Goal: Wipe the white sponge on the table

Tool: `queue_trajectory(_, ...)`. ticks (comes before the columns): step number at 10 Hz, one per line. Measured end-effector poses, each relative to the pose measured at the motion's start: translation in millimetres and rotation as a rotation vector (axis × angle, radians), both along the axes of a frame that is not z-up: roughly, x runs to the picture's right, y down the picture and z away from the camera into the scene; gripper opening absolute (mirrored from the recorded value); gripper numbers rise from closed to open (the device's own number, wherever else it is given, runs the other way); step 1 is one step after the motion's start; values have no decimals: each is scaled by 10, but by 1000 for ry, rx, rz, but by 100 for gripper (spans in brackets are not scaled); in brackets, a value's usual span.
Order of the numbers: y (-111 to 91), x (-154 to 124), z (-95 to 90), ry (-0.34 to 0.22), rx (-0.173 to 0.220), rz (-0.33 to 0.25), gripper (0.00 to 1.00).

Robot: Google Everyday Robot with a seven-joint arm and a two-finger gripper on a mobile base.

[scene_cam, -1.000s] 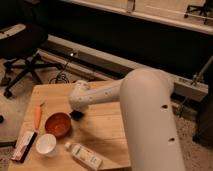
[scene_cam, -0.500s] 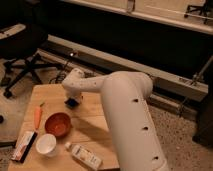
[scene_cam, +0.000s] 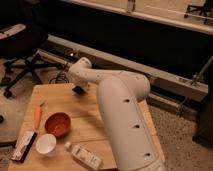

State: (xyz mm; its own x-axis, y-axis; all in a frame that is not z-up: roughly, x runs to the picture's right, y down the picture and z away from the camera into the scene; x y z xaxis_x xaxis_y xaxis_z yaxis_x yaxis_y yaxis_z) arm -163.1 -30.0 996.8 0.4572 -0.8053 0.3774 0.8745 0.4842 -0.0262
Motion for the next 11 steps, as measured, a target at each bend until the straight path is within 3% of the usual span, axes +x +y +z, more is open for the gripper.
queue_trajectory(5,-203,772,361,115,-44,131,51)
queue_trajectory(11,-226,1489,500,214,-80,215,51)
